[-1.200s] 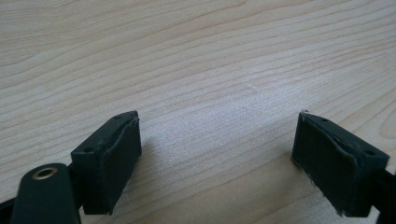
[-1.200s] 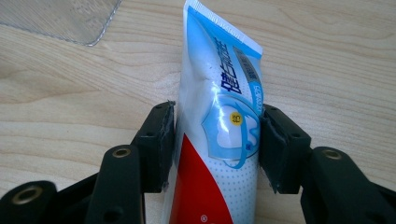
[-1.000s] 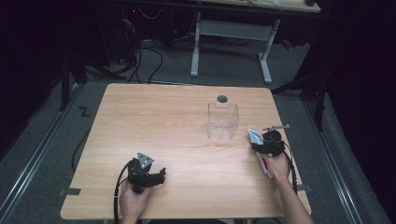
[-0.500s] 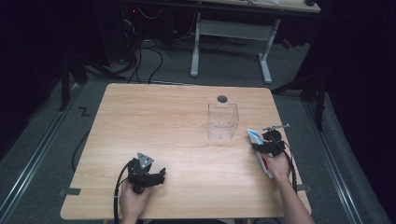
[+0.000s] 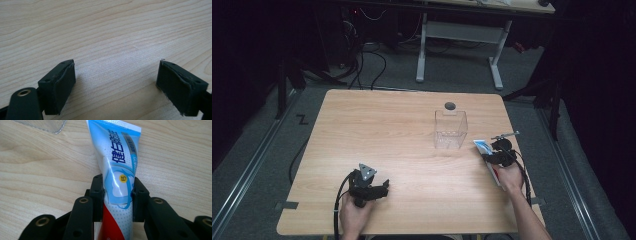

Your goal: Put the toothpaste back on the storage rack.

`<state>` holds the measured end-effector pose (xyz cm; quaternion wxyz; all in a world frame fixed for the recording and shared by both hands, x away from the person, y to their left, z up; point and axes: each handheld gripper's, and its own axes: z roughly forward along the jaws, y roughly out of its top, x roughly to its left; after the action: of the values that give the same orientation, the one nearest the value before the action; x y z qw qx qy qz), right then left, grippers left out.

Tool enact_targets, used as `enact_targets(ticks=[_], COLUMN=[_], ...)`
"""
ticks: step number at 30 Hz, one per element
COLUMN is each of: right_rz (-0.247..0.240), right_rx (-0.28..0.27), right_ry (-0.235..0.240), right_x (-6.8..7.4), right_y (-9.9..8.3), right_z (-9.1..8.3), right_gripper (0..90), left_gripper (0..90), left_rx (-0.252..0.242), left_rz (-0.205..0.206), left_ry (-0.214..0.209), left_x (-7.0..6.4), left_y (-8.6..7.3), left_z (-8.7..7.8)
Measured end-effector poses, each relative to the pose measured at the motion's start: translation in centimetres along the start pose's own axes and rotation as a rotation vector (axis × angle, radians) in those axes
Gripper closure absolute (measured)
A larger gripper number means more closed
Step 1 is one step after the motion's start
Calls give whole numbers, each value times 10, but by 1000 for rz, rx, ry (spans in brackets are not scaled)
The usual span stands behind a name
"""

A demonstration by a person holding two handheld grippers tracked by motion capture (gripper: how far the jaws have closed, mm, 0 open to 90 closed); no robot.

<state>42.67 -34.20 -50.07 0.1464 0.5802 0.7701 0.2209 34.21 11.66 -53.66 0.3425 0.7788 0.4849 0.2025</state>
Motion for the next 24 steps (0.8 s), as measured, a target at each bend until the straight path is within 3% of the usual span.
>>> enact_targets(ticks=[4, 11, 16, 24], right_rz=[-23, -7, 9, -9], right_rx=[-3, -45, -84, -156], right_ry=[2, 49, 82, 100], right_x=[1, 0, -1, 5], right_y=[-1, -6, -7, -6], right_z=[-2, -10, -18, -34], right_gripper=[702, 703, 704, 705], left_gripper=[159, 159, 159, 159], left_rx=[0, 0, 0, 0], left_rz=[0, 0, 0, 0], left_ry=[0, 0, 0, 0], left_x=[0, 0, 0, 0], left_y=[0, 0, 0, 0], left_z=[0, 0, 0, 0])
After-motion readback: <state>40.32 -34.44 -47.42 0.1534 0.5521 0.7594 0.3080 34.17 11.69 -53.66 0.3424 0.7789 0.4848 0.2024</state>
